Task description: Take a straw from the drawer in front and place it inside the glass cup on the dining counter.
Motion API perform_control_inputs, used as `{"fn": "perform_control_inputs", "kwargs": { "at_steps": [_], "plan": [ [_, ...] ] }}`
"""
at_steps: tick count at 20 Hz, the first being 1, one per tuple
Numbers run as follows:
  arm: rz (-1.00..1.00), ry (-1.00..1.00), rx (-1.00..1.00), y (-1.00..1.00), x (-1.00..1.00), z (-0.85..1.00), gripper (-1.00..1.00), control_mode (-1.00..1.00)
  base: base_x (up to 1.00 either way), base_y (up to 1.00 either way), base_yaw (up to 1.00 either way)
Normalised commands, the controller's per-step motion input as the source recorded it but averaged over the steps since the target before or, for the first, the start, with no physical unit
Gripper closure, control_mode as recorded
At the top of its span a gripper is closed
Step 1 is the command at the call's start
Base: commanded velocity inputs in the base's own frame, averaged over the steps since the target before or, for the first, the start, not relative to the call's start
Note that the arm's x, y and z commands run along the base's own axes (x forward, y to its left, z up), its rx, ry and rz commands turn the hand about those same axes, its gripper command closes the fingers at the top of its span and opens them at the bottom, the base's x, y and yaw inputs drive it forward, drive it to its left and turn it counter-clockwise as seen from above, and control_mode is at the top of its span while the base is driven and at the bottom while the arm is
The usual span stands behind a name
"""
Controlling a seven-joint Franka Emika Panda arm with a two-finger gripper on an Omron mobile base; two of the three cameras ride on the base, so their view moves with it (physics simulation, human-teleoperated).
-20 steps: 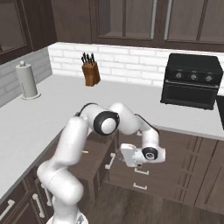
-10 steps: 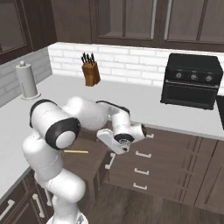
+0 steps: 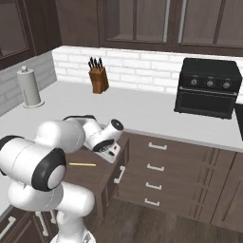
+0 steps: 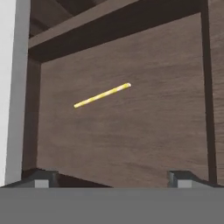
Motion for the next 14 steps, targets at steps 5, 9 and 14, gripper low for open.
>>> {"fn": "perform_control_inputs", "kwargs": {
  "at_steps": [5,9,14],
  "plan": [
    [-0.09,0.17,-0.25,0.00,0.19,-0.16,-1.00,-1.00,0.00,0.00,0.00],
    [-0.06,0.13,-0.26,0.00,0.03,-0.25,-1.00,-1.00,0.00,0.00,0.00],
    [-0.04,0.06,-0.21,0.00,0.00,-0.30,-1.00,-1.00,0.00,0.00,0.00]
  ]
}}
